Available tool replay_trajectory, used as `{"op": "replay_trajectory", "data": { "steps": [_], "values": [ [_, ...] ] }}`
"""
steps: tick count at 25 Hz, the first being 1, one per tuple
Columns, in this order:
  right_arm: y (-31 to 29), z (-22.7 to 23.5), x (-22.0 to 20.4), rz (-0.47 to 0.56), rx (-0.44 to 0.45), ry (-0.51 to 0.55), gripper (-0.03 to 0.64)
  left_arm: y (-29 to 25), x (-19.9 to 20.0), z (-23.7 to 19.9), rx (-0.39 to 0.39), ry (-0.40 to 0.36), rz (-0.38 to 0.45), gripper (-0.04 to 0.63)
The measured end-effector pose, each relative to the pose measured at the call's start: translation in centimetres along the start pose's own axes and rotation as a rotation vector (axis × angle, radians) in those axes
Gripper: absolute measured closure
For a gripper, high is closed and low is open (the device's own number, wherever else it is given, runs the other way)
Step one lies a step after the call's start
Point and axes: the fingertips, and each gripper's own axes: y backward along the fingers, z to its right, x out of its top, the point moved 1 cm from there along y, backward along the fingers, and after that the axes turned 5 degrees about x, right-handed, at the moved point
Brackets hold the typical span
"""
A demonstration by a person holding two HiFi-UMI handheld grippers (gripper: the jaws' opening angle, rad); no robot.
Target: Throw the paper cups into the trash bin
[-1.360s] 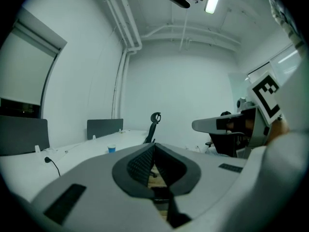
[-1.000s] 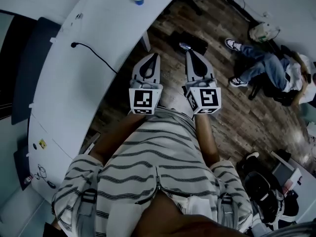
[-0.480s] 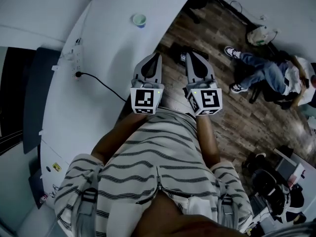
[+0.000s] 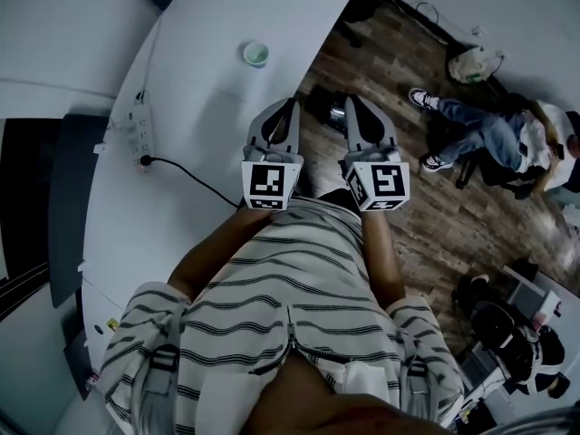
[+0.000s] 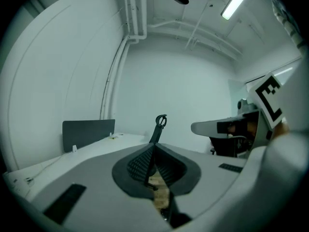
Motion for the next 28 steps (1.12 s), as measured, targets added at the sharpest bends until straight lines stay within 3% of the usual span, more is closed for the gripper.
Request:
{"op": "replay_trajectory", "data": {
  "steps": [11, 22, 28],
  "values": [
    [0.1, 2.7, -0.2, 0.001, 0.022, 0.014, 0.601, -1.9, 0.2, 0.7, 0.063, 0.013, 0.003, 0.571],
    [0.0, 3.6, -2.5, -0.049, 0.039, -0.008, 0.601, -4.0, -3.3, -1.7, 0.177, 0.022, -0.074, 0.571],
    [-0.3, 4.0, -4.1, -0.084, 0.046, -0.024, 0.601, -5.3, -4.6, -2.8, 0.209, 0.066, -0.08, 0.569]
  ]
}}
